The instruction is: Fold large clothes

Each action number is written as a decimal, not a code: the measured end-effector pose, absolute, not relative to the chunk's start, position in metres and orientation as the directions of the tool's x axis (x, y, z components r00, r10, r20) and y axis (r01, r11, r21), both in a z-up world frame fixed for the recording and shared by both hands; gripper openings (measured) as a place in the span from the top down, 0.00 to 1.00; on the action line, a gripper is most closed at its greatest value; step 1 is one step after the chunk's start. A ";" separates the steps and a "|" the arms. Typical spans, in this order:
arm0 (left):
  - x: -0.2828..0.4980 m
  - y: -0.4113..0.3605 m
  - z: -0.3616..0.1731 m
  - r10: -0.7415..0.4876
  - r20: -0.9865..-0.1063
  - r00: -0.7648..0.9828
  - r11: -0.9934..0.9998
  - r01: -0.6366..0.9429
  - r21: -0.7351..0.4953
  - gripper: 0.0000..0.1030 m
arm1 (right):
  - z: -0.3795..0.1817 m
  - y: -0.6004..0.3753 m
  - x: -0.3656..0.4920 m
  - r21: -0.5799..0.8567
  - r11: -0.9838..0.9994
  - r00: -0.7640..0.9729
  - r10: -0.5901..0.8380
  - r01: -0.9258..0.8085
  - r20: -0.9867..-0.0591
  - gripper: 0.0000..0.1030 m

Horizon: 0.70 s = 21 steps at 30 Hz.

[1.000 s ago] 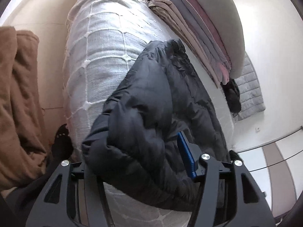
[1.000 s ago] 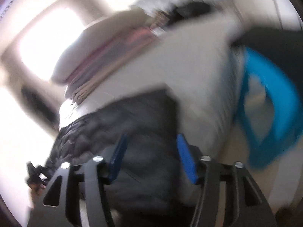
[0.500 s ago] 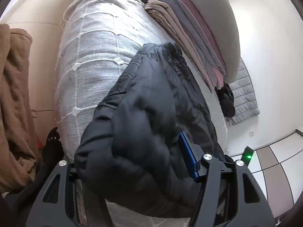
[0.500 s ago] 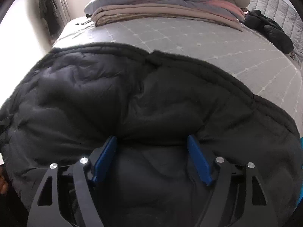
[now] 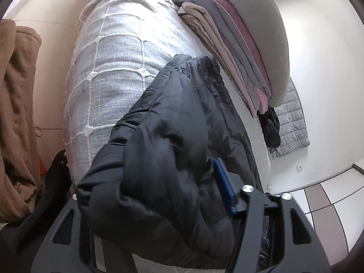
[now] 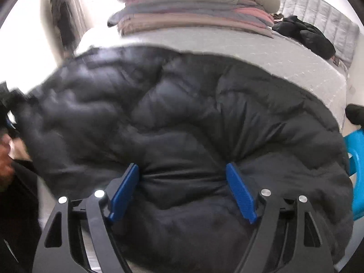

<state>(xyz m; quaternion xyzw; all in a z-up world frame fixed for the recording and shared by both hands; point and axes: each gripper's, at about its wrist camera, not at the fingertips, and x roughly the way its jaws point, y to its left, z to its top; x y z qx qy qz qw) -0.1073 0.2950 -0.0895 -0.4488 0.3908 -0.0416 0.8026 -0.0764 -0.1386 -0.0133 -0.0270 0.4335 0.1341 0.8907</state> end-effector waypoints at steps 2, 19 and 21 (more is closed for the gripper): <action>-0.108 0.295 -0.088 -0.409 -0.584 0.701 0.600 -0.276 -0.751 0.66 | 0.000 -0.135 -0.090 0.051 0.960 0.641 0.223 -0.276 -0.734 0.26; -0.111 0.274 -0.053 -0.343 -0.559 0.755 0.715 -0.176 -0.676 0.81 | -0.051 -0.103 -0.092 0.001 0.958 0.587 0.176 -0.286 -0.790 0.14; -0.112 0.265 -0.038 -0.330 -0.551 0.767 0.742 -0.151 -0.654 0.81 | -0.050 -0.105 -0.090 0.015 0.958 0.573 0.184 -0.286 -0.799 0.14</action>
